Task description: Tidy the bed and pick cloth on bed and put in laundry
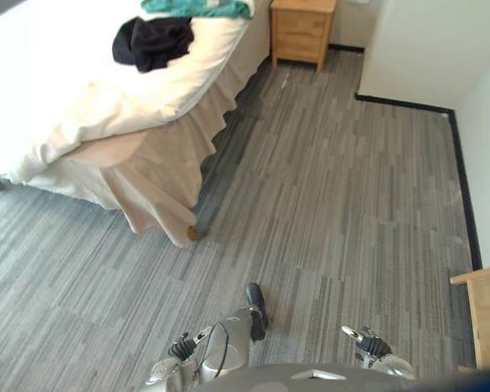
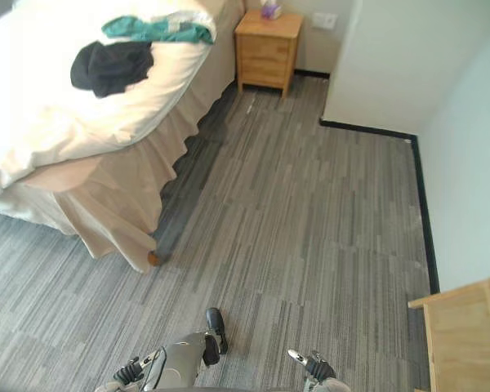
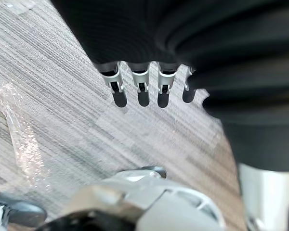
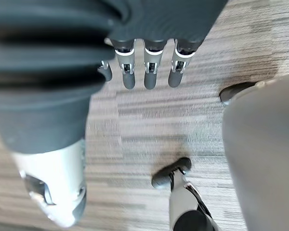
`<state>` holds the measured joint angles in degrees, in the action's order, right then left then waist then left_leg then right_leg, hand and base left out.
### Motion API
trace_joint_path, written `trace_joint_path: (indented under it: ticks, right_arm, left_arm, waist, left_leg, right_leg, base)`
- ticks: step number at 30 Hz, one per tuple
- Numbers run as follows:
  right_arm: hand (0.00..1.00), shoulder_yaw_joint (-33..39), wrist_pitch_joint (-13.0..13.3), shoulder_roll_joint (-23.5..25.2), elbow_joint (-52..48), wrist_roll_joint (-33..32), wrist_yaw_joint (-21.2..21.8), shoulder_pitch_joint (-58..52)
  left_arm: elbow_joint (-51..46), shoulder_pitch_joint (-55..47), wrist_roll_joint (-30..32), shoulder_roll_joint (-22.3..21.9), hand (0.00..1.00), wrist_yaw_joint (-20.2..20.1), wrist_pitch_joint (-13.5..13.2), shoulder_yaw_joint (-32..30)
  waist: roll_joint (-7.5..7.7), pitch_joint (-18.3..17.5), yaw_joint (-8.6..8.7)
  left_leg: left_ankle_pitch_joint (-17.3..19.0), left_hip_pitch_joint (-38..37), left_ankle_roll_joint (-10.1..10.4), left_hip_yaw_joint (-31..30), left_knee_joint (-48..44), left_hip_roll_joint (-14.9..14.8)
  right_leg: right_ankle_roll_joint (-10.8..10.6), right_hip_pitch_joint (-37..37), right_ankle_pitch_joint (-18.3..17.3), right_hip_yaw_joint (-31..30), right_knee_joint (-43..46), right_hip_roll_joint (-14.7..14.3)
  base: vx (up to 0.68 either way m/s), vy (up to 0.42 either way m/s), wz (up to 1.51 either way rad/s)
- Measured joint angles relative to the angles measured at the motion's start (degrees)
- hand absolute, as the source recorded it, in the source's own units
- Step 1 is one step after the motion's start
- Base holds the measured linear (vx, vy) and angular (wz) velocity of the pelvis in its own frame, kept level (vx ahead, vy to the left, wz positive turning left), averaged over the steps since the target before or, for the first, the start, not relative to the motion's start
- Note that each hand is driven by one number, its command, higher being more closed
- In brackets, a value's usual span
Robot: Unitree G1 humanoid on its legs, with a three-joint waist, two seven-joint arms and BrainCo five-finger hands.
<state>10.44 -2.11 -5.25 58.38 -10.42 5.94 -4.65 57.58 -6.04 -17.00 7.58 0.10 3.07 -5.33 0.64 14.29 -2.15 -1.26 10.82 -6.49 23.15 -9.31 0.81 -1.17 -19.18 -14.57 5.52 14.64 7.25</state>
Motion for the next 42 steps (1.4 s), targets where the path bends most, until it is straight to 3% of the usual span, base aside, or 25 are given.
trace_joint_path:
  ticks: [1, 2, 3, 4, 6, 7, 8, 9, 11, 12, 13, 14, 16, 19, 20, 21, 23, 24, 26, 28, 31, 35, 37, 39, 42]
  right_arm:
    - [0.00, 0.34, -0.03, 0.19, -0.02, 1.17, 0.00, 0.12]
    - [0.00, 0.60, 0.13, 0.76, -0.13, 1.55, -0.04, 0.35]
    - [0.00, 0.87, 0.27, 0.93, -0.15, 1.52, -0.06, 0.53]
    - [0.00, 1.91, 0.62, 1.34, -0.32, 1.47, -0.11, 0.84]
    - [0.00, 2.76, 0.86, 1.35, -1.10, 0.13, -0.28, 0.81]
    - [0.00, 2.91, 1.29, 1.27, -2.11, -1.22, -0.30, 0.81]
    - [0.00, 2.97, 1.35, 1.36, -2.87, -2.25, -0.30, 0.53]
    - [0.00, 3.82, 1.38, 1.69, -3.29, -4.08, -0.28, 0.14]
    - [0.00, 4.52, 1.36, 1.97, -3.34, -5.17, -0.37, 0.07]
    - [0.00, 4.73, 1.38, 2.21, -3.37, -6.22, -0.60, 0.10]
    - [0.00, 4.72, 1.38, 2.24, -3.36, -6.24, -0.64, 0.09]
    - [0.00, 4.85, 1.56, 2.34, -3.39, -6.27, -0.97, 0.12]
    - [0.00, 4.99, 2.63, 2.51, -3.50, -5.71, -1.57, 0.12]
    - [0.00, 4.61, 3.11, 2.61, -3.46, -4.42, -2.21, -0.64]
    - [0.00, 4.50, 3.10, 2.25, -3.46, -4.51, -2.30, -0.77]
    - [0.00, 4.48, 3.11, 2.13, -3.46, -4.51, -2.37, -0.73]
    - [0.00, 3.21, 3.12, 0.97, -3.44, -4.34, -2.51, 0.09]
    - [0.00, 2.58, 3.12, 0.59, -3.42, -3.95, -2.53, 0.19]
    - [0.00, -0.15, 3.25, -1.05, -3.48, -1.50, -2.27, 0.45]
    - [0.00, -0.15, 3.10, -1.40, -3.31, 0.73, -2.19, 0.13]
    - [0.00, -1.33, 2.95, -1.52, -3.79, 4.45, -2.05, -0.06]
    - [0.00, -1.49, 2.55, -1.34, -4.78, 5.10, -2.26, -0.29]
    - [0.00, -1.11, 2.56, -0.55, -4.63, 5.17, -2.30, -1.31]
    - [0.00, -0.77, 2.61, 0.93, -4.47, 5.33, -2.29, -1.34]
    - [0.00, -0.87, 2.62, 2.66, -4.44, 5.56, -2.26, -0.99]
  left_arm:
    - [0.05, -0.27, -0.31, 0.32, 0.00, 0.08, 0.20, 0.16]
    - [0.08, -0.48, -0.34, 0.85, 0.00, 0.14, 0.41, 0.63]
    - [0.08, -0.46, -0.33, 1.05, 0.00, 0.15, 0.49, 0.83]
    - [0.01, -0.20, -0.27, 1.29, 0.00, 0.16, 0.51, 1.19]
    - [-0.04, 0.25, -0.26, 1.48, 0.00, 0.24, 0.41, 2.76]
    - [-0.04, 0.92, -0.32, 1.81, 0.00, 0.25, 0.41, 4.70]
    - [-0.05, 1.44, -0.38, 1.95, 0.00, 0.23, 0.45, 5.65]
    - [-0.14, 2.47, -0.42, 1.24, 0.00, 0.17, 0.49, 7.06]
    - [-0.16, 2.91, -0.40, 0.18, 0.00, 0.08, 0.58, 7.54]
    - [-0.55, 3.10, -0.33, -1.24, 0.00, -0.08, 0.70, 7.50]
    - [-0.56, 3.12, -0.33, -1.22, 0.00, -0.10, 0.72, 7.48]
    - [-0.40, 2.98, -0.34, -1.20, 0.00, -0.08, 1.11, 7.30]
    - [-0.26, 2.88, -0.34, -1.64, 0.00, -0.05, 1.14, 6.22]
    - [-0.15, 2.49, -0.29, -2.31, 0.00, 0.15, 1.03, 3.99]
    - [-0.14, 2.50, -0.33, -2.97, 0.00, 0.23, 0.96, 3.45]
    - [-0.14, 2.51, -0.32, -3.23, 0.00, 0.24, 0.92, 3.16]
    - [-0.41, 2.46, -0.59, -4.63, 0.00, 0.33, -0.07, 2.84]
    - [-0.48, 2.45, -0.85, -4.72, 0.00, 0.33, -0.20, 2.83]
    - [-0.23, 2.41, -2.70, -4.36, 0.00, 0.35, -1.53, 2.47]
    - [-0.40, 2.47, -2.69, -4.22, 0.00, 0.24, -2.29, 2.43]
    - [-2.68, 1.78, -2.82, -4.47, 0.00, 0.39, -2.52, 2.31]
    - [-2.62, 1.69, -2.98, -4.92, 0.00, 2.56, -1.95, 2.34]
    - [-2.65, 1.69, -2.50, -4.50, 0.00, 2.81, -1.57, 2.35]
    - [-2.76, 1.39, -2.73, -3.13, 0.00, 2.92, -0.87, 2.37]
    - [-2.78, 0.60, -4.38, -2.69, 0.00, 3.12, -0.16, 2.39]
  waist:
    - [0.79, -0.43, -0.29]
    - [1.38, -0.93, -0.08]
    - [1.47, -0.98, -0.01]
    - [1.70, -1.13, 0.65]
    - [1.00, -1.12, 1.72]
    - [0.18, -1.08, 2.37]
    - [-0.23, -0.96, 3.11]
    - [-0.30, -0.96, 3.61]
    - [-0.44, -0.93, 3.83]
    - [-0.54, -0.96, 4.06]
    - [-0.52, -0.97, 4.05]
    - [-0.36, -0.98, 3.95]
    - [-0.41, -0.85, 3.97]
    - [-0.04, -0.81, 3.31]
    - [-0.63, -0.81, 2.87]
    - [-0.70, -0.88, 2.80]
    - [-2.83, -1.22, 2.66]
    - [-3.06, -1.27, 2.57]
    - [-3.97, -0.54, 2.75]
    - [-3.95, -0.19, 2.74]
    - [-3.73, -0.26, 2.15]
    - [-3.66, -0.98, 2.92]
    - [-2.63, -2.41, 3.03]
    - [-0.38, -3.05, 2.62]
    - [0.31, -3.45, 2.38]
  left_leg:
    - [2.35, -2.32, -0.07, 0.25, 0.18, 1.48]
    - [4.60, -5.05, 0.02, -0.46, 0.36, 2.69]
    - [5.23, -6.01, 0.02, -0.69, 0.47, 3.02]
    - [6.11, -9.51, 0.21, -2.38, 2.03, 4.17]
    - [6.33, -14.21, 0.31, -5.11, 5.47, 5.08]
    - [6.32, -17.77, 0.39, -7.83, 7.59, 5.15]
    - [6.29, -19.61, 0.37, -9.36, 8.33, 4.94]
    - [7.03, -21.72, 1.57, -12.69, 8.90, 4.73]
    - [7.73, -22.99, 2.34, -14.87, 9.22, 4.40]
    - [9.08, -24.53, 3.54, -18.18, 9.23, 3.79]
    - [9.17, -24.72, 3.67, -18.33, 9.23, 3.78]
    - [9.92, -25.87, 4.83, -19.33, 9.15, 3.77]
    - [11.89, -27.38, 6.47, -19.95, 8.27, 3.54]
    - [19.29, -30.73, 8.47, -22.66, 2.45, 1.36]
    - [22.33, -31.38, 9.07, -23.14, -1.04, -0.89]
    - [22.63, -31.38, 9.37, -23.26, -2.03, -1.67]
    - [20.95, -26.98, 9.90, -23.56, -13.81, -5.86]
    - [19.92, -25.43, 10.20, -23.56, -16.74, -6.31]
    - [11.88, -16.72, 11.90, -19.94, -36.20, -11.05]
    - [14.40, -13.59, 11.19, -13.81, -40.97, -14.40]
    - [15.19, -12.65, 11.59, -2.93, -28.83, -15.29]
    - [7.27, -13.09, 9.05, 5.15, -8.34, -13.48]
    - [5.57, -15.72, 9.21, 3.02, 1.13, -10.62]
    - [1.64, -18.18, 9.56, 0.46, 9.59, -8.50]
    - [1.32, -19.54, 9.45, -1.02, 10.45, -7.36]
  right_leg:
    - [-4.79, 3.41, 1.49, -0.15, 10.15, 1.81]
    - [-12.96, 8.75, 6.90, -1.50, 23.69, 3.72]
    - [-13.75, 10.74, 8.48, -2.17, 28.09, 4.00]
    - [-13.37, 16.01, 8.30, -0.83, 38.80, 5.47]
    - [-10.70, 21.35, 6.19, 3.99, 44.62, 7.29]
    - [-9.13, 25.13, 2.75, 6.70, 43.55, 7.01]
    - [-9.22, 26.98, 0.98, 7.99, 40.17, 6.50]
    - [-8.44, 28.94, 0.39, 8.66, 30.12, 5.26]
    - [-7.65, 29.92, 1.21, 8.56, 20.98, 4.26]
    - [-6.65, 30.96, 8.54, 7.51, 1.94, 2.55]
    - [-6.82, 31.01, 9.17, 7.50, 0.69, 2.51]
    - [-6.95, 32.35, 13.19, 6.42, -7.43, 2.42]
    - [-6.09, 33.73, 14.55, 4.30, -9.46, 2.67]
    - [-3.99, 30.68, 15.19, 0.55, -8.80, 0.70]
    - [-2.49, 30.07, 19.76, 0.52, -5.82, -0.78]
    - [-1.86, 30.15, 20.57, 0.83, -4.43, -1.21]
    - [0.73, 29.68, 15.42, 4.10, 0.17, -3.69]
    - [1.05, 29.32, 14.57, 4.51, 0.40, -3.94]
    - [2.10, 22.57, 11.47, 7.25, -3.34, -5.26]
    - [2.15, 16.94, 11.48, 10.04, -6.57, -4.93]
    - [1.81, 11.19, 11.23, 14.90, -10.61, -3.10]
    - [0.95, 9.52, 11.14, 20.71, -10.97, -3.20]
    - [0.87, 9.41, 11.10, 23.78, -10.81, -3.06]
    - [0.88, 8.39, 11.09, 26.90, -10.68, -2.48]
    - [0.77, 6.61, 11.02, 26.87, -9.10, -1.24]
  base:
    - [0.41, 0.264, -0.06]
    - [0.33, 0.210, -0.05]
    - [0.41, 0.230, 0.21]
    - [0.41, 0.197, 0.50]
    - [0.46, 0.184, 0.71]
    - [0.41, 0.083, 0.93]
    - [0.47, 0.045, 1.44]
    - [0.37, -0.003, 1.27]
    - [0.40, -0.048, 1.05]
    - [0.44, -0.060, 0.85]
    - [0.54, -0.104, 0.98]
    - [0.37, -0.127, 0.52]
    - [0.45, -0.181, 0.70]
    - [0.57, -0.305, 0.79]
    - [0.44, -0.275, 0.53]
    - [0.65, -0.414, 0.64]
    - [0.51, -0.362, 0.40]
    - [0.48, -0.370, 0.30]
    - [0.43, -0.318, 0.47]
    - [0.36, -0.254, 0.57]
    - [0.30, -0.179, 0.40]
    - [0.26, -0.014, 0.55]
    - [0.26, 0.085, 1.08]
    - [0.24, 0.059, 1.06]
    - [0.17, 0.056, 0.63]
